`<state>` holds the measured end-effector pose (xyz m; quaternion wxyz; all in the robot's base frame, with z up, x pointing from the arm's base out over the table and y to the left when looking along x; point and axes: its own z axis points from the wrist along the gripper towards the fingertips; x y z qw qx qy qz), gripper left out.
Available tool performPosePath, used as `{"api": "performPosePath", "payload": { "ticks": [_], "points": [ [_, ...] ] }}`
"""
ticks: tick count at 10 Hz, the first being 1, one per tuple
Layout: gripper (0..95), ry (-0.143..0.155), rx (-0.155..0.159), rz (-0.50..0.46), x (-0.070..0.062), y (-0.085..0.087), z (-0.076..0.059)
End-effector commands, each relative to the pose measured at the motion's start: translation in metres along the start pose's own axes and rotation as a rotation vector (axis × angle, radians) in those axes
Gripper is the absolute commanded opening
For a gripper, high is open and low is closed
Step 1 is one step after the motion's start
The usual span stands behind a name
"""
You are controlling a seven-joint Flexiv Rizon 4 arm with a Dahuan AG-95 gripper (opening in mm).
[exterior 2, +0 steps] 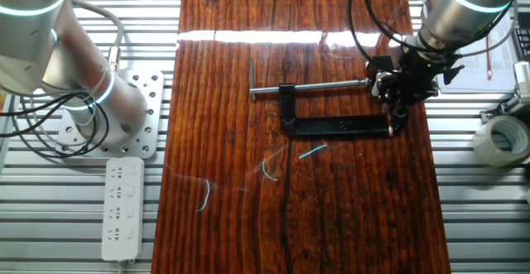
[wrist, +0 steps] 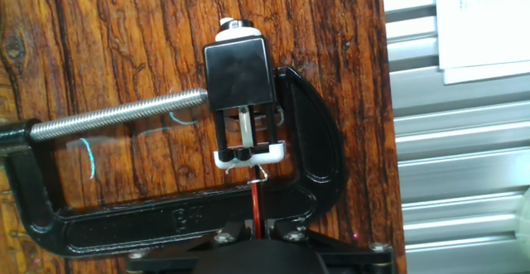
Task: Insert the pencil into the pencil sharpener
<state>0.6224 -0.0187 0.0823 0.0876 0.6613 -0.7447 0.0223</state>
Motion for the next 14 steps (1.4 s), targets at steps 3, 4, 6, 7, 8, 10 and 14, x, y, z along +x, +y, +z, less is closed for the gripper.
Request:
{"api": "performPosePath", "payload": {
  "ticks": [3,4,6,7,8,10,14],
  "points": [
    [19.0,-0.031,0.016,-0.021,0.002,0.001,0.0],
    [19.0,-0.057,0.021,-0.023,0.002,0.0,0.0],
    [19.0,-0.092,0.017,-0.026,0.003,0.0,0.0],
    [19.0,-0.105,0.015,-0.026,0.004,0.0,0.0],
    [38.0,-0.112,0.015,-0.031,0.011,0.0,-0.003],
    [38.0,-0.129,0.003,-0.026,0.024,0.002,-0.008],
    [38.0,-0.152,-0.019,0.153,0.023,0.024,-0.036]
  ]
}}
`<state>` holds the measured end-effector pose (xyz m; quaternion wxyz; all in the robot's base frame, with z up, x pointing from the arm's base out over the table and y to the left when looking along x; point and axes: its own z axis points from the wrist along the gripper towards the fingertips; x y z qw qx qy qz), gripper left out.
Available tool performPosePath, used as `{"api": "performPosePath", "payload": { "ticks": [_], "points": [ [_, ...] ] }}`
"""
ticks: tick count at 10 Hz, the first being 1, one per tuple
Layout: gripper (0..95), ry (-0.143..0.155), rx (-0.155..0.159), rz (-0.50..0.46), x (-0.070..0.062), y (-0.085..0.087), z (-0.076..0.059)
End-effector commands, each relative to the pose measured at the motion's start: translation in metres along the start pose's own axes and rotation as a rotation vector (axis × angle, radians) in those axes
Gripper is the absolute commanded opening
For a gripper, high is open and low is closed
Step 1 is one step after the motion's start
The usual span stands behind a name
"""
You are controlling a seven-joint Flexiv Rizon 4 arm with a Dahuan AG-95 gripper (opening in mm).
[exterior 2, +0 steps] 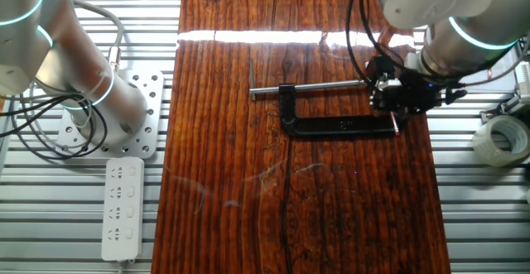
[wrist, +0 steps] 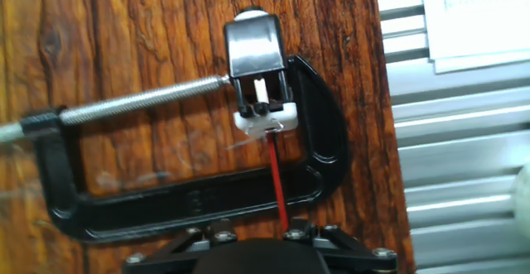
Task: Insert the pencil into the pencil sharpener
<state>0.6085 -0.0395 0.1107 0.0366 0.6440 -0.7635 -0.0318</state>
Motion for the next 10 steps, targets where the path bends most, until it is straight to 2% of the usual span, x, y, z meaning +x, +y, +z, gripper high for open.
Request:
{"api": "performPosePath", "payload": {
  "ticks": [1,3,5,7,8,9,10],
  "points": [
    [0.0,-0.009,0.006,0.158,-0.012,0.018,-0.019],
    [0.0,-0.046,-0.005,0.23,-0.021,0.022,-0.025],
    [0.0,-0.043,-0.006,0.312,-0.031,0.021,-0.035],
    [0.0,-0.047,0.004,0.54,-0.04,0.026,-0.042],
    [0.0,-0.054,0.009,0.623,-0.041,0.026,-0.043],
    [0.0,-0.056,0.006,0.794,-0.046,0.024,-0.047],
    [0.0,-0.056,0.007,0.889,-0.049,0.023,-0.049]
  ]
}}
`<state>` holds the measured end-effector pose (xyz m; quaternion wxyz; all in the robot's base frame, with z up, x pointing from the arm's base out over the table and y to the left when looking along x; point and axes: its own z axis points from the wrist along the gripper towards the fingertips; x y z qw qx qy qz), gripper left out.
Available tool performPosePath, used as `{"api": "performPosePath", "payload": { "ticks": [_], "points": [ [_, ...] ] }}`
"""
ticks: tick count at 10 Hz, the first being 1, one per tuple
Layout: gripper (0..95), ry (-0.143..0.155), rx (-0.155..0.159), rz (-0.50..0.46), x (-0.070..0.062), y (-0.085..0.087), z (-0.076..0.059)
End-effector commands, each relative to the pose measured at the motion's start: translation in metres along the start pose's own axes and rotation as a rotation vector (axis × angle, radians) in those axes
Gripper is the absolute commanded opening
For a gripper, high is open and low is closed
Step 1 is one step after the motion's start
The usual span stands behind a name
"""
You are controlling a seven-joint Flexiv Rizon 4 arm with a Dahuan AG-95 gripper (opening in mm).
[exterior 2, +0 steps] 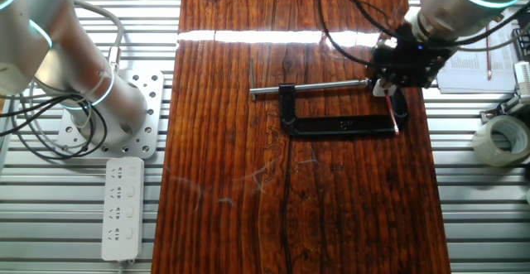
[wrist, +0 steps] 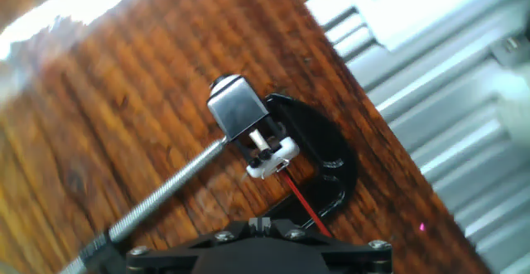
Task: Insert the pencil into the pencil sharpener
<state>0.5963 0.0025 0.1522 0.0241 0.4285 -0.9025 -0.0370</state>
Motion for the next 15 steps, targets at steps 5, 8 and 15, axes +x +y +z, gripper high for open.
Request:
{"api": "performPosePath", "payload": {
  "ticks": [5,8,15],
  "points": [
    [0.0,-0.042,0.073,0.853,-0.007,0.004,-0.01],
    [0.0,-0.03,0.083,0.885,0.001,0.004,-0.008],
    [0.0,-0.049,0.042,0.833,0.01,0.003,-0.004]
  ]
}}
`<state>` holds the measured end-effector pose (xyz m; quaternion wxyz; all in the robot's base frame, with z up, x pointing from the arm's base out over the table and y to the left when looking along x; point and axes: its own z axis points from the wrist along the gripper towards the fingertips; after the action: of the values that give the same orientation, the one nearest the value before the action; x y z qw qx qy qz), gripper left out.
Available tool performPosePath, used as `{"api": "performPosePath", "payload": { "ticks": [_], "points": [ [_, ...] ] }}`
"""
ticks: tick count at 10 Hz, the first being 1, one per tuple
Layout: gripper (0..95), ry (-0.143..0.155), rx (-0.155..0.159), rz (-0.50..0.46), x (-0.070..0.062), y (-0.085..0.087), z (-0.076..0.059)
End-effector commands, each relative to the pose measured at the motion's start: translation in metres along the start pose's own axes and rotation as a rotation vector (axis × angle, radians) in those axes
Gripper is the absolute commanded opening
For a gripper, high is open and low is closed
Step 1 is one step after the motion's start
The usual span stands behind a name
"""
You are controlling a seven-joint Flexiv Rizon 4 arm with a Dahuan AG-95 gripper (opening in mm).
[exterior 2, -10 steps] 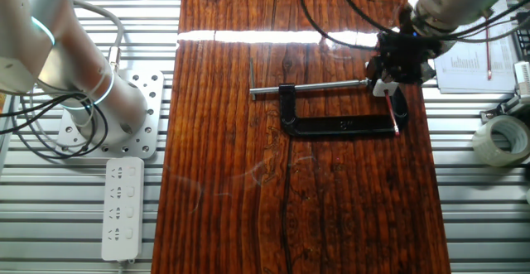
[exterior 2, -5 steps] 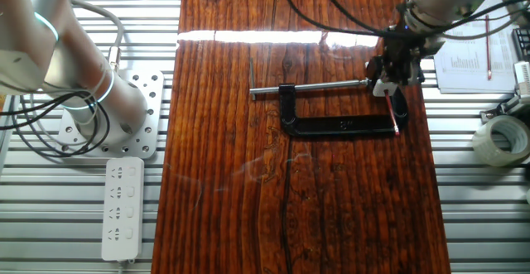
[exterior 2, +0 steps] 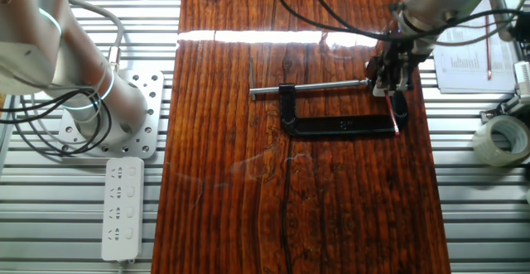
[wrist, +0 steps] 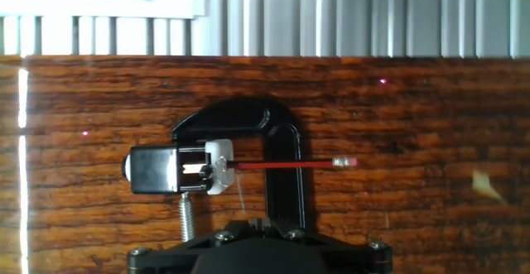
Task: Insert the pencil into the pencil sharpener
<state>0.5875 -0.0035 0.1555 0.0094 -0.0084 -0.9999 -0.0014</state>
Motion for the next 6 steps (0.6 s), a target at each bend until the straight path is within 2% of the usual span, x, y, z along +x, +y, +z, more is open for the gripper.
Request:
{"api": "performPosePath", "payload": {
  "ticks": [1,3,4,6],
  "points": [
    [0.0,-0.001,-0.028,-0.059,0.0002,-0.0003,-0.0011],
    [0.0,-0.002,-0.026,-0.076,0.0006,-0.0007,-0.0014],
    [0.0,-0.016,-0.027,-0.07,0.0006,-0.0008,-0.0014],
    [0.0,-0.024,-0.026,-0.065,0.0008,-0.001,-0.0012]
  ]
}}
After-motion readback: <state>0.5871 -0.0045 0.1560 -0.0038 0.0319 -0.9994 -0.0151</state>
